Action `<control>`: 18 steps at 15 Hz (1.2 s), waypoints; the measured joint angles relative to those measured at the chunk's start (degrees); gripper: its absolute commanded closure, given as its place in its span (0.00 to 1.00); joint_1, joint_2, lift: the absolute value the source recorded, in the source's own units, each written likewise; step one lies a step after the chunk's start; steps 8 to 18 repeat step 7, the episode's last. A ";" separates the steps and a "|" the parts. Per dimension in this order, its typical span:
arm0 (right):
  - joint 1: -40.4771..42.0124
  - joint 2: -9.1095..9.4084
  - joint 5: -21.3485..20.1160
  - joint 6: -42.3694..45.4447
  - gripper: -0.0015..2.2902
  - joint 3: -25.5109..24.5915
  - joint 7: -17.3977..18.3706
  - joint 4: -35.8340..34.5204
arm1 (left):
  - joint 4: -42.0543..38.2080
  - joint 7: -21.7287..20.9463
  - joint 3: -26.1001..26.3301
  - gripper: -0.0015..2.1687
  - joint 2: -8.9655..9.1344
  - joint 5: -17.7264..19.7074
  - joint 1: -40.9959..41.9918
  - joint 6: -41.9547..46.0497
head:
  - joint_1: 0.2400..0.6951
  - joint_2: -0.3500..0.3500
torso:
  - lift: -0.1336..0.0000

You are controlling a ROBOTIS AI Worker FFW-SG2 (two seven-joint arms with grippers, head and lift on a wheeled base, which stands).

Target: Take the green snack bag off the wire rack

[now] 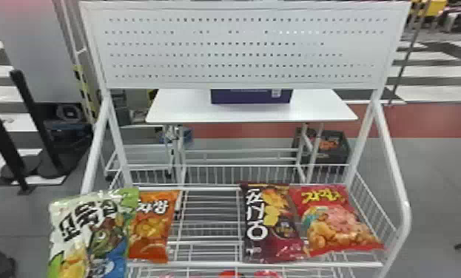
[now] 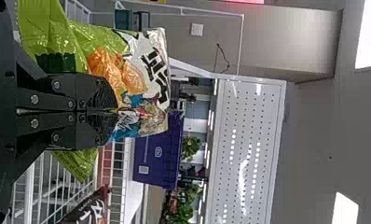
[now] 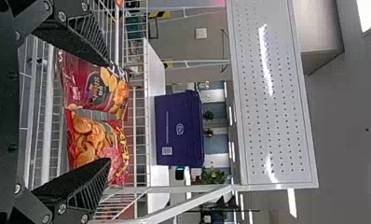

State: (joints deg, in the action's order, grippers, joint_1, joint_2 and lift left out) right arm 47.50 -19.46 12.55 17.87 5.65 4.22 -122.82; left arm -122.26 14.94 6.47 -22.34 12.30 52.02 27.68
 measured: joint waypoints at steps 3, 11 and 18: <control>-0.04 0.03 0.14 0.10 0.08 -0.16 0.00 0.04 | 0.00 0.00 -0.28 0.75 0.01 0.00 0.01 0.12 | 0.57 0.50 | 1.00; -0.04 0.03 0.23 0.10 0.08 -0.32 0.00 0.11 | 0.00 0.00 -0.78 0.75 0.05 0.08 -0.07 0.09 | 0.57 0.50 | 1.00; -0.04 0.03 0.23 0.10 0.08 -0.32 0.00 0.11 | 0.00 0.00 -0.78 0.75 0.05 0.08 -0.07 0.09 | 0.57 0.50 | 1.00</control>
